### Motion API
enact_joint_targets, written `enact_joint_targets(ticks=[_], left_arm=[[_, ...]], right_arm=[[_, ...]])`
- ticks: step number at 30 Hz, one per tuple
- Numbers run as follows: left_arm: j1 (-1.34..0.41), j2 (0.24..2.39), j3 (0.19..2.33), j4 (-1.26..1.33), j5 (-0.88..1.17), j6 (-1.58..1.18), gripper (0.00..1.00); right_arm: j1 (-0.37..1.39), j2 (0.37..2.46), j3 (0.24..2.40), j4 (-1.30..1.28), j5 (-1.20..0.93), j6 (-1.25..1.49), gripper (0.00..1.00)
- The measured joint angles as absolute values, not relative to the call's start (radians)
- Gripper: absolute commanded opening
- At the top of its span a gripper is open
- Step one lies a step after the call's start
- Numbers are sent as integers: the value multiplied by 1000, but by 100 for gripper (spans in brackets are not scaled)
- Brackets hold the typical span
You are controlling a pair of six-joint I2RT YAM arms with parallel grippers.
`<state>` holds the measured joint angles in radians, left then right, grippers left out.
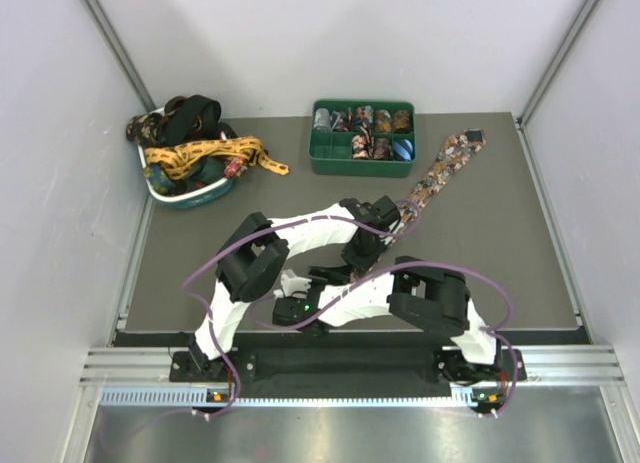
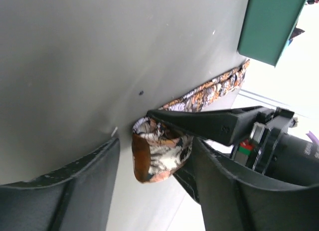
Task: Roll the ties
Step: Roll the tie
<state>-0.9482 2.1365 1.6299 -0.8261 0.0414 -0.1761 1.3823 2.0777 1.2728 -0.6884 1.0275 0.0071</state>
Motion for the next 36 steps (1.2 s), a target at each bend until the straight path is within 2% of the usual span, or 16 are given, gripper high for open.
enact_joint_targets(ticks=[2, 17, 22, 25, 31, 36], left_arm=[[-948, 2139, 1635, -835, 42, -176, 36], [-948, 2150, 1650, -850, 40, -173, 35], [-948, 2152, 1653, -854, 40, -173, 35], [-948, 2152, 1654, -857, 41, -173, 34], [-949, 2152, 1654, -859, 41, -173, 34], [-949, 2152, 1655, -861, 41, -173, 35]], right_arm=[[1377, 2092, 1289, -699, 1027, 8, 56], [1372, 2172, 1361, -818, 1079, 98, 58], [1371, 2186, 1362, -844, 1101, 140, 52], [1369, 2198, 1362, -860, 1118, 158, 46], [1369, 2212, 1364, -872, 1135, 186, 47], [1356, 2223, 1371, -879, 1127, 203, 22]])
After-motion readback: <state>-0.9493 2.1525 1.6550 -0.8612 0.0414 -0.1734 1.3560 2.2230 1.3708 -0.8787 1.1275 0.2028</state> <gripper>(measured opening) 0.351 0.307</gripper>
